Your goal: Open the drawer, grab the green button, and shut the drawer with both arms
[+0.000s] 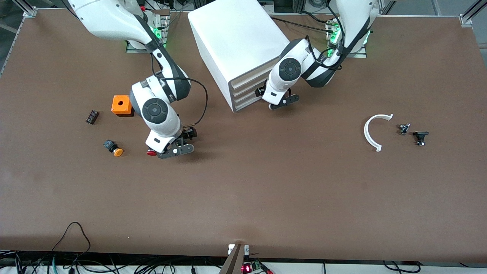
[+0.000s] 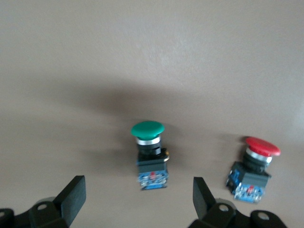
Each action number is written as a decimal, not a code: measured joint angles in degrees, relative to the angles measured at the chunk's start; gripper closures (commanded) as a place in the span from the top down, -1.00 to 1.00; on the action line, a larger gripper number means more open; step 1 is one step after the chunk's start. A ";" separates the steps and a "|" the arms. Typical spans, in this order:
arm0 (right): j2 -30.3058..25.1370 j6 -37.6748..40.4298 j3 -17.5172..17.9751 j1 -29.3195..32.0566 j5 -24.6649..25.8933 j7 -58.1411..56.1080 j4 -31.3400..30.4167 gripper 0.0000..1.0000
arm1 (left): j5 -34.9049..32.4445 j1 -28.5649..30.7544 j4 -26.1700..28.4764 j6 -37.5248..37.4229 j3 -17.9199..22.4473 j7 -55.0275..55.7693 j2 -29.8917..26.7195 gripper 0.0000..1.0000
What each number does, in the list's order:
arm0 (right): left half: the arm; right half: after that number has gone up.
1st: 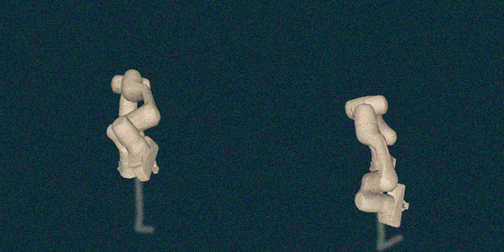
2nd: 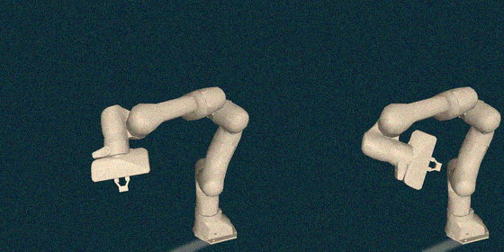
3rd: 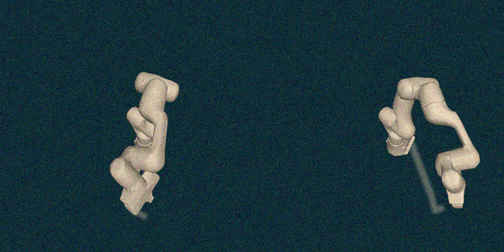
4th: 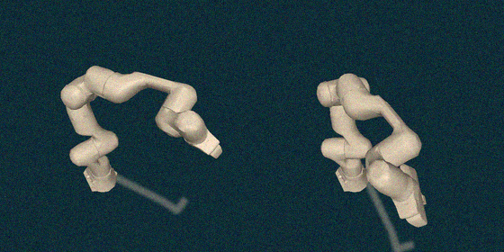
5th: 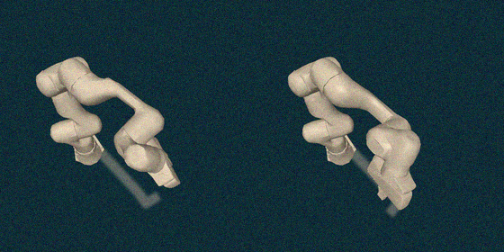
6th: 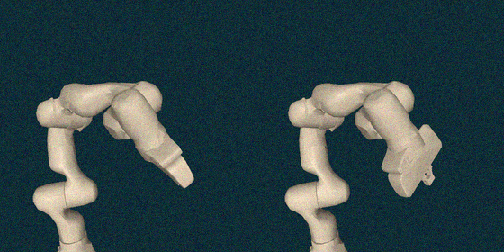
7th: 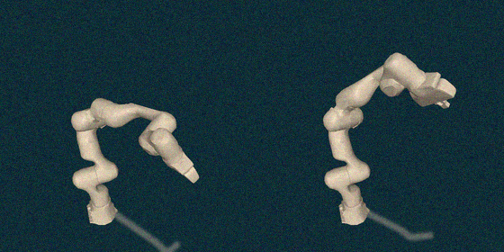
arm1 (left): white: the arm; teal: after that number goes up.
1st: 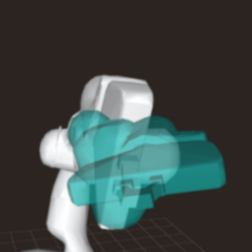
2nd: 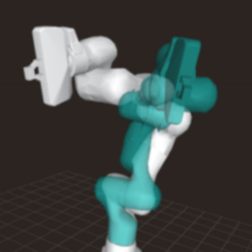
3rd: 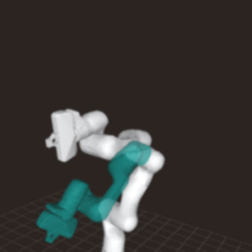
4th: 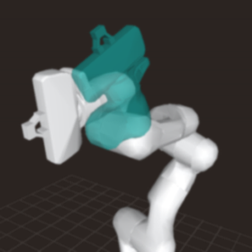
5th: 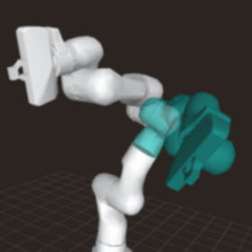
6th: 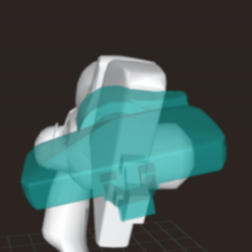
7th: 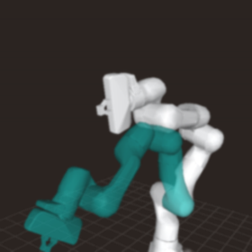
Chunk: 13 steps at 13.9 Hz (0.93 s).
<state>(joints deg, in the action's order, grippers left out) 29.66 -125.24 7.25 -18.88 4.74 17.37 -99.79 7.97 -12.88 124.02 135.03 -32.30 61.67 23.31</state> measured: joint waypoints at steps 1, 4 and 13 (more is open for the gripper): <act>-0.97 1.89 -0.04 0.40 -1.55 1.67 1.40 1.00 | 0.00 0.54 -0.20 0.79 0.16 -0.01 -0.52 1.00; -3.06 13.59 -1.13 1.15 -2.20 7.59 8.20 1.00 | -0.02 8.08 -2.59 2.17 2.37 -4.94 -5.49 1.00; -10.00 29.42 -8.96 7.13 -1.39 8.34 22.66 1.00 | -0.01 19.06 -11.68 -25.94 22.22 -48.84 -28.21 1.00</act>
<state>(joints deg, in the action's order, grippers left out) 19.66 -95.83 -1.71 -11.74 3.35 25.71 -77.13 7.95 6.17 112.34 109.09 -10.08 12.83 -4.90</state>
